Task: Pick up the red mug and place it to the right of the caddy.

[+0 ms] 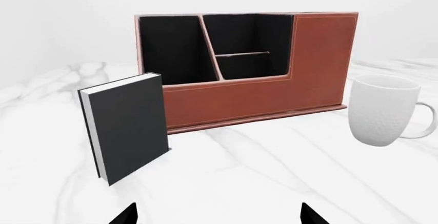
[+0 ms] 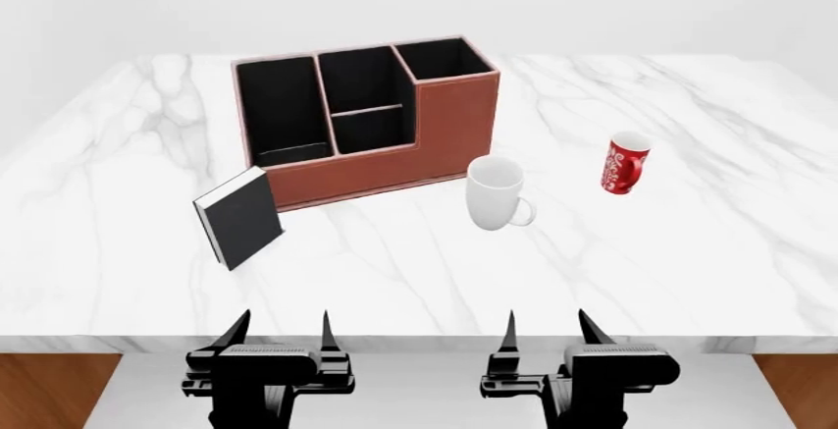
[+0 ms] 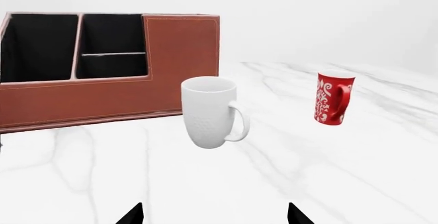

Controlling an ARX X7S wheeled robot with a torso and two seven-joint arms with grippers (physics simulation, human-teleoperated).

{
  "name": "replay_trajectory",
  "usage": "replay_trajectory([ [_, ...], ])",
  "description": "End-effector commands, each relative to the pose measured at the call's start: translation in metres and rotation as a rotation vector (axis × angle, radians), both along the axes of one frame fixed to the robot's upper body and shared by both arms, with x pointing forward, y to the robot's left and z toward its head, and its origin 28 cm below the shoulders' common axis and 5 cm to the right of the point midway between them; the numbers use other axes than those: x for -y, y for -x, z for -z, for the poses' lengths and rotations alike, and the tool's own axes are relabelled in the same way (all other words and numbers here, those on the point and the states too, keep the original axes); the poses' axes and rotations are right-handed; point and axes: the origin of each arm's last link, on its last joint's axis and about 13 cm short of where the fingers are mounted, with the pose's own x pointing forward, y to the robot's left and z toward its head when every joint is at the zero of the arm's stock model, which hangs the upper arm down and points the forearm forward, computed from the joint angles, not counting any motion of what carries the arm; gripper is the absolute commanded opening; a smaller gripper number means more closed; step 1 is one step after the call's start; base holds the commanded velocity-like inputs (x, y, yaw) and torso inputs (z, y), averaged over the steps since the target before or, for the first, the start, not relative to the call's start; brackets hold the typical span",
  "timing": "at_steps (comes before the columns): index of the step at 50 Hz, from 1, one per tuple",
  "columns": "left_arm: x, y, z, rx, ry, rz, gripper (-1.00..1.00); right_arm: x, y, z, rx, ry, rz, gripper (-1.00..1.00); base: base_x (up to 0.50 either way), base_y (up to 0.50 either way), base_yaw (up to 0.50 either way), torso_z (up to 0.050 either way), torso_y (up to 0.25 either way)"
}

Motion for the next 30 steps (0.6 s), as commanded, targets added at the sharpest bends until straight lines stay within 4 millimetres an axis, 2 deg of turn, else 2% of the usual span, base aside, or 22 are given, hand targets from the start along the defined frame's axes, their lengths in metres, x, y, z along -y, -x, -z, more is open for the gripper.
replay_trajectory([
  [1,0.0000,-0.0005,0.0015,-0.003,0.001,0.000,1.00,0.0012,-0.0011,0.0002,-0.017,-0.002,0.009,1.00,0.00,-0.50,0.00,0.000,0.000],
  [28,-0.0007,-0.0007,0.0013,-0.005,0.003,-0.003,1.00,0.0020,-0.0022,-0.0006,-0.011,-0.003,0.031,1.00,0.00,-0.50,0.00,0.000,0.000],
  [30,-0.0004,-0.0009,0.0010,-0.009,0.004,-0.003,1.00,0.0022,-0.0030,-0.0014,-0.011,-0.002,0.045,1.00,0.00,-0.10,0.00,0.000,0.000],
])
